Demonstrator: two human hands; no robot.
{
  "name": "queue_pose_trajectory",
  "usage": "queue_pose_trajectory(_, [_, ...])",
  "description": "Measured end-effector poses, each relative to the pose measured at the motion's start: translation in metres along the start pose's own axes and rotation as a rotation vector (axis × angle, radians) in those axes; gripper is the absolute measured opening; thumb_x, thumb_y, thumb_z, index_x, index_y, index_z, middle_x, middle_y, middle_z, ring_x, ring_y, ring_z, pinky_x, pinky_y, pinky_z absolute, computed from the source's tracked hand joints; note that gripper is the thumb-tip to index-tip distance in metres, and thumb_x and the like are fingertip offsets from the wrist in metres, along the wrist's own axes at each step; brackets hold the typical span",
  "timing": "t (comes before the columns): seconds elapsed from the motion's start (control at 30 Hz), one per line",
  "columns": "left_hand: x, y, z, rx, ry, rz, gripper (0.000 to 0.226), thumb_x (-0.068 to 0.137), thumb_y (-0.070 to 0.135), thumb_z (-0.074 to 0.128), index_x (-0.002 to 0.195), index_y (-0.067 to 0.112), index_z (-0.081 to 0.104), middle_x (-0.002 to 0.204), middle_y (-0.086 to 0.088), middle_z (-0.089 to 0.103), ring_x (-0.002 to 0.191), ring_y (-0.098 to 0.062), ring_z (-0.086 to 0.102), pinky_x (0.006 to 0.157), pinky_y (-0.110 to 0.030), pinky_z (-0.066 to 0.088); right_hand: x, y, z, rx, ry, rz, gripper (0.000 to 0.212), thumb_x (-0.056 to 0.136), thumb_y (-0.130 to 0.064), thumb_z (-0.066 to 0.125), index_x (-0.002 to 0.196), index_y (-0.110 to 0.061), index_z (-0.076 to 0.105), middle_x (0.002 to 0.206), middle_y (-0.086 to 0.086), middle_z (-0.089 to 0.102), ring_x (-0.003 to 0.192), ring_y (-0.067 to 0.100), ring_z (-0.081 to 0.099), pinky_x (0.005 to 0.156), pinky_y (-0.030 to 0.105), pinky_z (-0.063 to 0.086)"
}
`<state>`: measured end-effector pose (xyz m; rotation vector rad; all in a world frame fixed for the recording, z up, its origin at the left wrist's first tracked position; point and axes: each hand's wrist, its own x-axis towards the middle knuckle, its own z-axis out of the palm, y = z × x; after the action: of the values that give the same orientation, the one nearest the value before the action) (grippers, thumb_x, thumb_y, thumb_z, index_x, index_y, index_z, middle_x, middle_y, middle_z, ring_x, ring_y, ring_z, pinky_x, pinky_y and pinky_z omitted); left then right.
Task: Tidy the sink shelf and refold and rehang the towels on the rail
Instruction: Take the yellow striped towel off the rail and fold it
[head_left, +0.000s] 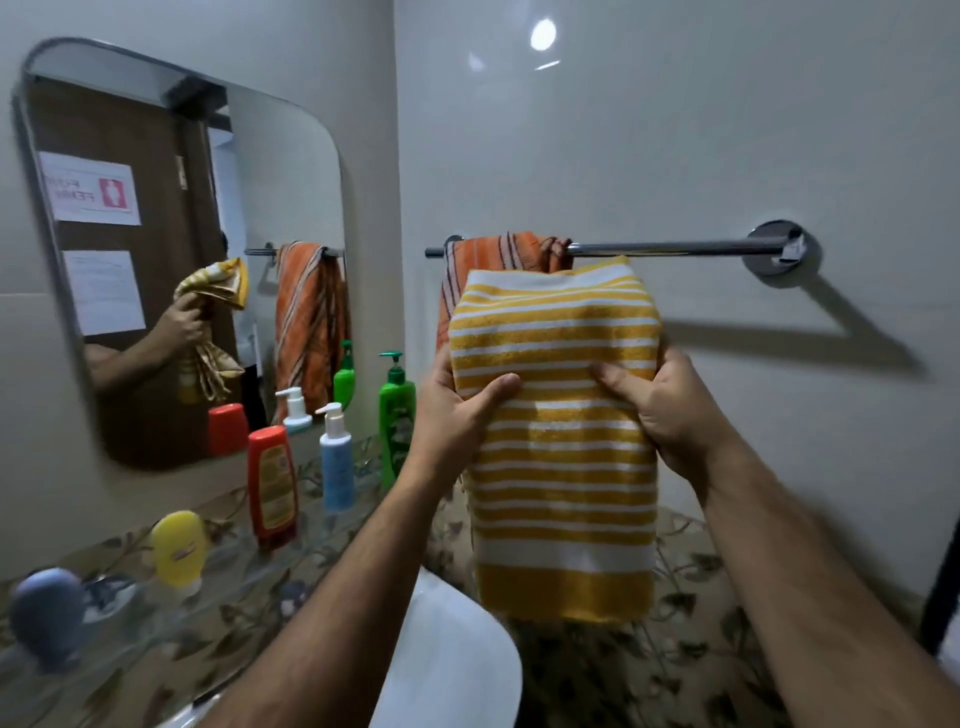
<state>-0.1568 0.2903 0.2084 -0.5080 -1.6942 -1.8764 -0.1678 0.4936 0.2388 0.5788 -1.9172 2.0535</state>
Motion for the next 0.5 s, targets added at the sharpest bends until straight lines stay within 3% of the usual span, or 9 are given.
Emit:
queue_pose_trajectory(0.13, [0.024, 0.0, 0.024, -0.034, -0.05, 0.048, 0.053, 0.069, 0.029, 0.078, 0.118, 0.024, 0.057, 0.114, -0.004, 0.069, 0.104, -0.019, 0.069, 0.087, -0.038, 0.058, 0.009, -0.017, -0.022, -0.052, 0.033, -0.084, 0.025, 0.088, -0.008, 0.068, 0.105, -0.025, 0.06, 0.102, 0.002, 0.074, 0.094, 0.021, 0.073, 0.079, 0.038, 0.059])
queue_pose_trajectory(0.3, [0.059, 0.005, 0.052, -0.084, -0.115, 0.122, 0.054, 0.072, 0.028, 0.075, 0.122, 0.02, 0.054, 0.114, -0.005, 0.068, 0.103, -0.018, 0.069, 0.085, -0.036, 0.058, 0.026, -0.041, -0.037, -0.144, 0.124, -0.192, 0.027, 0.089, -0.006, 0.067, 0.103, -0.027, 0.059, 0.097, -0.005, 0.074, 0.089, 0.013, 0.073, 0.076, 0.032, 0.06])
queue_pose_trajectory(0.4, [0.086, 0.008, 0.066, -0.122, -0.169, 0.144, 0.049, 0.076, 0.024, 0.074, 0.12, 0.025, 0.053, 0.115, -0.003, 0.067, 0.103, -0.016, 0.069, 0.085, -0.035, 0.058, 0.036, -0.056, -0.044, -0.265, 0.223, -0.262, 0.022, 0.088, -0.011, 0.07, 0.097, -0.03, 0.06, 0.092, -0.012, 0.073, 0.088, 0.011, 0.072, 0.083, 0.035, 0.059])
queue_pose_trajectory(0.5, [0.118, 0.012, 0.079, -0.106, -0.21, 0.202, 0.043, 0.084, 0.021, 0.073, 0.122, 0.022, 0.053, 0.117, -0.005, 0.067, 0.106, -0.019, 0.067, 0.089, -0.041, 0.057, 0.052, -0.074, -0.05, -0.39, 0.317, -0.335, 0.023, 0.085, -0.019, 0.074, 0.097, -0.032, 0.059, 0.1, -0.009, 0.071, 0.095, 0.014, 0.07, 0.09, 0.042, 0.056])
